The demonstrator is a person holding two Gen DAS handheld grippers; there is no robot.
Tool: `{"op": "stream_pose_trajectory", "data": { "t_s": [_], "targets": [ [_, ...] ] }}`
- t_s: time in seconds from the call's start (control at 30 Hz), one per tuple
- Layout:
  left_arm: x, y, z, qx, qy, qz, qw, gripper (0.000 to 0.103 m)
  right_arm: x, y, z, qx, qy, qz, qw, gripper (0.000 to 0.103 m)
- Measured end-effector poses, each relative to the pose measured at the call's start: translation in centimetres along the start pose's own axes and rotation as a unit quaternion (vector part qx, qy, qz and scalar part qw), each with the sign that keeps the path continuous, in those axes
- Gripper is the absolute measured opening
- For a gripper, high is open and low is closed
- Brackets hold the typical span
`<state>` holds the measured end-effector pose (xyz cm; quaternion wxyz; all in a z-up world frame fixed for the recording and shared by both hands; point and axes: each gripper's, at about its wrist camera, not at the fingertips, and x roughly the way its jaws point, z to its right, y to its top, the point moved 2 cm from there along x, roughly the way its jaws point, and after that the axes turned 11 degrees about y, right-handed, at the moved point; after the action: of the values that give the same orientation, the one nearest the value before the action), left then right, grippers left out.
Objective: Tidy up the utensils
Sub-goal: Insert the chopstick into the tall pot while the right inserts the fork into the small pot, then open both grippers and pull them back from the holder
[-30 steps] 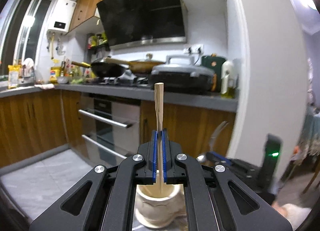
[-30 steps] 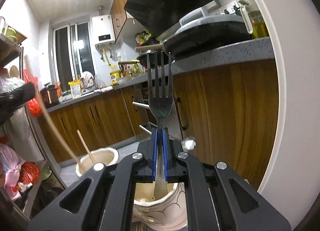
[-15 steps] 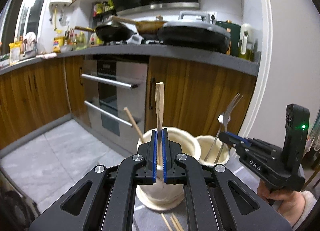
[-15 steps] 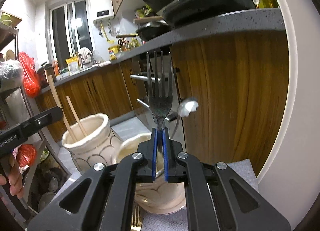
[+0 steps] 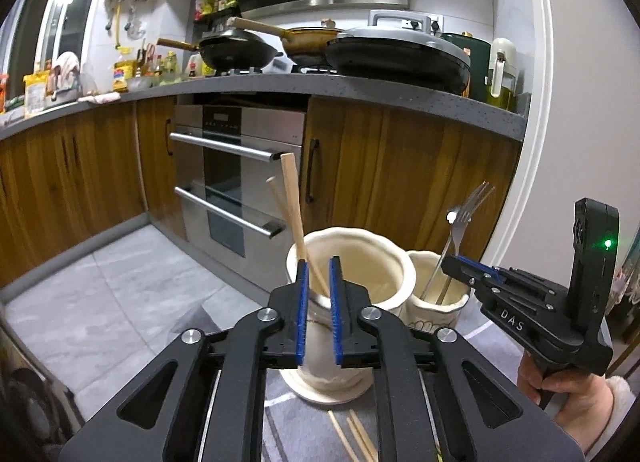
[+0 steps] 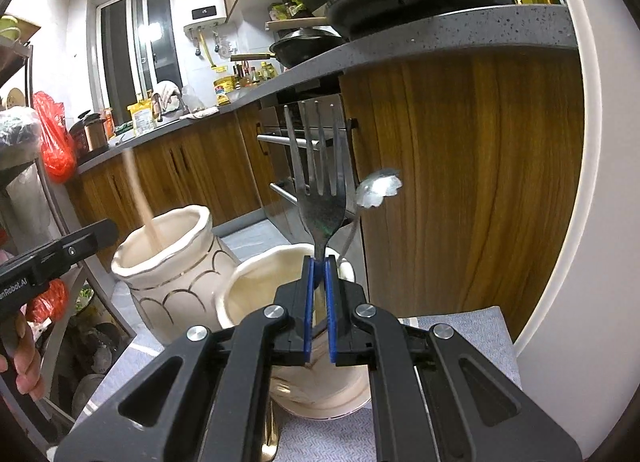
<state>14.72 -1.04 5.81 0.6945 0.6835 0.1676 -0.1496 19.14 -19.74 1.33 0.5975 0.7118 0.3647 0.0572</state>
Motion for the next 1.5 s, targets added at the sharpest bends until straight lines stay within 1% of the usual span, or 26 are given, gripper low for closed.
{"op": "stream_pose_trajectory", "data": {
  "t_s": [0.1,0.17,0.3,0.4,0.47,0.53,0.57,0.63,0.67,0.7,0.73,0.77,0.8,0.83,0.87,0.9,0.93,1.0,1.2,1.4,1.5],
  "targets": [
    [-0.3,-0.4,-0.2,-0.006,-0.003,0.0,1.0,0.023,-0.1,0.0,-0.1,0.0,0.003,0.004,1.0,0.007],
    [-0.6,-0.6,-0.3,-0.01,-0.005,0.003,0.9999,0.027,-0.2,0.0,-0.1,-0.001,0.003,0.007,1.0,0.008],
    [-1.7,-1.3,-0.7,-0.02,0.005,0.016,0.9997,0.043,-0.4,-0.4,-0.2,-0.002,0.0,0.009,1.0,0.01],
    [-2.4,-2.1,-0.9,-0.024,0.01,0.022,0.9994,0.045,-0.4,-0.5,-0.3,-0.005,-0.002,0.007,1.0,0.01],
    [-2.7,-2.8,-0.9,-0.023,0.016,0.02,0.9994,0.051,-0.6,-0.5,-0.4,-0.005,-0.004,0.008,1.0,0.014],
    [-3.0,-3.4,-1.1,-0.025,0.022,0.023,0.9992,0.061,-1.0,-0.5,-0.7,-0.008,-0.003,0.011,1.0,0.024],
    [-3.2,-3.6,-1.3,-0.026,0.023,0.023,0.9991,0.062,-1.2,-0.5,-0.8,-0.009,-0.003,0.012,1.0,0.028],
    [-3.2,-4.1,-1.5,-0.028,0.025,0.014,0.9992,0.067,-1.8,-0.7,-1.1,-0.013,-0.003,0.013,1.0,0.045],
    [-3.3,-4.3,-1.6,-0.028,0.027,0.012,0.9992,0.069,-2.1,-0.7,-1.2,-0.014,-0.002,0.013,1.0,0.048],
    [-3.3,-4.3,-1.7,-0.028,0.03,0.011,0.9991,0.074,-2.6,-0.8,-1.4,-0.015,0.0,0.013,1.0,0.053],
    [-3.5,-4.4,-1.9,-0.028,0.034,0.011,0.999,0.078,-3.0,-0.8,-1.5,-0.015,0.001,0.014,1.0,0.061],
    [-3.7,-4.5,-2.0,-0.029,0.038,0.011,0.9988,0.08,-3.5,-1.0,-1.7,-0.015,0.003,0.015,1.0,0.066],
    [-4.0,-4.6,-2.1,-0.029,0.041,0.01,0.9987,0.084,-4.0,-1.2,-1.8,-0.015,0.005,0.016,1.0,0.073],
    [-4.2,-4.8,-2.2,-0.029,0.045,0.008,0.9986,0.091,-4.4,-1.3,-1.9,-0.014,0.007,0.016,1.0,0.081],
    [-4.4,-4.9,-2.3,-0.029,0.047,0.008,0.9984,0.094,-4.8,-1.6,-2.1,-0.013,0.009,0.012,1.0,0.085],
    [-4.8,-5.1,-2.4,-0.029,0.051,0.01,0.9982,0.095,-5.2,-1.9,-2.2,-0.012,0.01,0.009,1.0,0.094],
    [-4.9,-5.2,-2.4,-0.028,0.053,0.011,0.9981,0.097,-5.5,-2.2,-2.3,-0.012,0.012,0.006,1.0,0.098],
    [-5.4,-5.6,-2.5,-0.024,0.059,0.007,0.9979,0.097,-5.9,-3.0,-2.6,-0.012,0.013,-0.005,1.0,0.098],
    [-6.3,-7.4,-2.3,-0.005,0.071,-0.014,0.9974,0.098,-6.6,-6.6,-3.1,-0.018,0.008,-0.06,0.998,0.098],
    [-6.8,-9.4,-2.0,0.01,0.073,-0.04,0.9965,0.098,-7.5,-9.1,-3.2,-0.011,0.008,-0.093,0.996,0.098],
    [-6.9,-10.3,-1.7,0.02,0.075,-0.05,0.9957,0.098,-7.9,-9.9,-3.6,-0.014,0.016,-0.108,0.994,0.098]
  ]
}}
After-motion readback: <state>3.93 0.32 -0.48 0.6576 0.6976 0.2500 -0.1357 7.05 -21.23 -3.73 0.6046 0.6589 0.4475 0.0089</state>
